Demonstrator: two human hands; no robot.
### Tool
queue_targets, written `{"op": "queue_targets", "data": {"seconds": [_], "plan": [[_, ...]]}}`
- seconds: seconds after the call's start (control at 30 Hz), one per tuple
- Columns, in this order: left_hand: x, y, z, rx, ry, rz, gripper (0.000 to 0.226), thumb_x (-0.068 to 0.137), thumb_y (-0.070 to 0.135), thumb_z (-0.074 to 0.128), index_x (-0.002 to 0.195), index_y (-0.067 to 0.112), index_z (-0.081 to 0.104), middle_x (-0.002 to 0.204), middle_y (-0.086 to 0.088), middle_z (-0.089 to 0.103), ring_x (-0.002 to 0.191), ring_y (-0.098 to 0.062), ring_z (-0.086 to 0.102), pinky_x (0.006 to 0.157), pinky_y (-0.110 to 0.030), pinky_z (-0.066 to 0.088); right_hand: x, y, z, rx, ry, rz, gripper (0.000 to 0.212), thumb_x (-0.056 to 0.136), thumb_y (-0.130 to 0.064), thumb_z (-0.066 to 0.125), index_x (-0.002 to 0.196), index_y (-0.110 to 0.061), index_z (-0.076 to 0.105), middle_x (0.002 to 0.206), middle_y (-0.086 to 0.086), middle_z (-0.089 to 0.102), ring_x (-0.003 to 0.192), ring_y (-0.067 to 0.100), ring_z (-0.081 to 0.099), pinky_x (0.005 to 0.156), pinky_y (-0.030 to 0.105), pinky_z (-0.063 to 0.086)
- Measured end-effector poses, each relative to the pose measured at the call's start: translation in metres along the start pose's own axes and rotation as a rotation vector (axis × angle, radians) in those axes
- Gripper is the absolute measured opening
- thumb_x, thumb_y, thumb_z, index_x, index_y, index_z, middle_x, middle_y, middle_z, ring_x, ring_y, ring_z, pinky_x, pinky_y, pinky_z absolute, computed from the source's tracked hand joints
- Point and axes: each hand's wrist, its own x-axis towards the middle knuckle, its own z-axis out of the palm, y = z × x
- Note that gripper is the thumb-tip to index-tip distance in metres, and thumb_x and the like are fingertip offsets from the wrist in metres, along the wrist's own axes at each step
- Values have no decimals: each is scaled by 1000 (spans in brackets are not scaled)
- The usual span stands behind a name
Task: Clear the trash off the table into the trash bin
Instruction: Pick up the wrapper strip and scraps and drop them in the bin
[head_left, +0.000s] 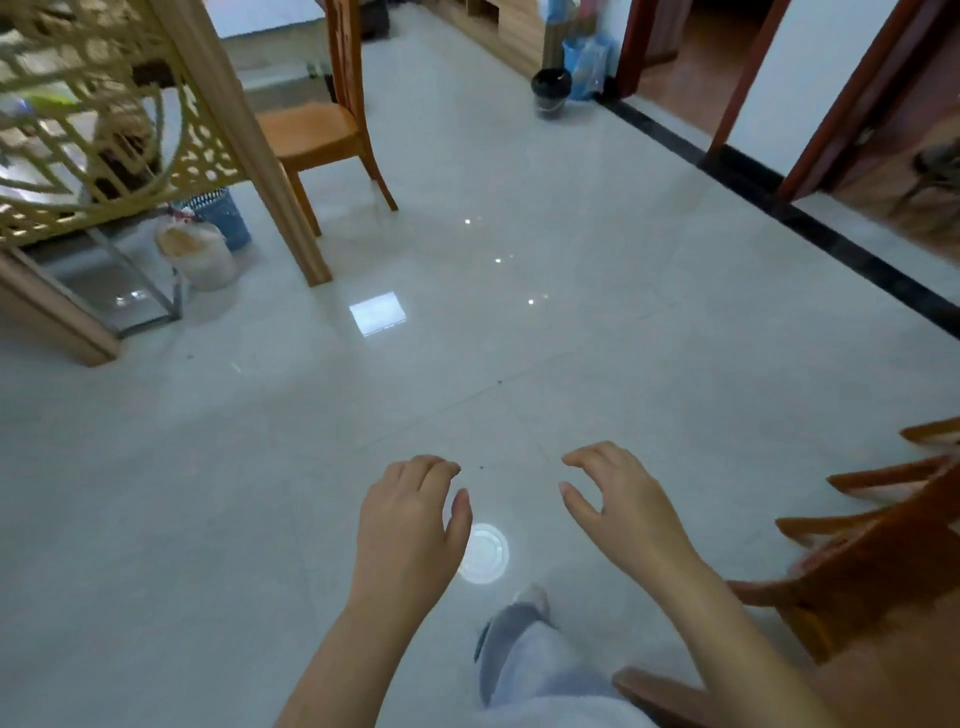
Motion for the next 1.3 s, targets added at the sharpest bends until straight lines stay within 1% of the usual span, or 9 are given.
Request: {"op": "queue_targets", "data": {"seconds": [0.13,0.33,0.53,0.73,0.87,1.03,1.1,1.2,1.3], "plan": [[99,20,13,-14,3,109,32,80,27,43,88,8,67,87,-6,69,75,-27,63,67,-32,49,66,25,-39,28,113,66,22,84,-22,58,103,-12,61,105,5,62,101,21,55,84,26,38],[200,48,60,-77,-79,225,31,80,27,43,87,7,66,86,-7,69,75,-29,63,67,-34,50,114,79,-72,-3,184,249,22,84,-20,59,104,-12,61,106,4,61,103,21,54,85,24,35],[320,81,115,-109,-141,366,33,80,26,42,86,6,67,85,-8,70,72,-30,63,63,-34,50,173,133,-97,-16,261,421,20,83,-18,61,102,-12,63,103,3,62,101,20,55,86,25,37],[480,128,161,-170,-127,481,35,80,26,41,89,3,66,87,-12,69,74,-34,63,65,-37,50,272,186,-167,-89,430,554,20,82,-15,61,102,-9,63,104,7,63,100,24,55,84,27,38],[558,190,190,-230,-125,609,34,81,25,41,90,3,66,88,-11,69,75,-33,62,65,-36,49,321,212,-208,-111,551,608,21,83,-16,61,104,-10,62,105,5,62,101,20,55,84,26,37],[599,276,234,-285,-254,748,22,78,17,52,90,3,65,88,-11,69,75,-32,63,64,-37,50,322,263,-239,-167,615,771,23,86,-23,56,106,-12,61,105,3,62,98,14,53,81,23,36],[609,316,252,-313,-291,841,22,79,18,52,91,4,66,88,-10,69,75,-30,63,64,-37,51,311,289,-260,-197,650,876,24,85,-23,56,107,-14,60,106,1,61,98,12,51,83,17,33],[620,392,286,-347,-344,970,31,83,24,43,92,6,66,90,-9,69,77,-28,63,66,-36,51,296,335,-299,-240,752,980,24,83,-18,59,106,-10,61,102,3,60,87,1,41,75,1,30],[616,469,314,-364,-393,1085,28,83,23,46,91,7,66,90,-8,70,77,-27,64,66,-34,50,284,383,-334,-235,806,1058,27,84,-20,58,108,-9,61,107,7,61,89,10,49,75,11,31]]}}
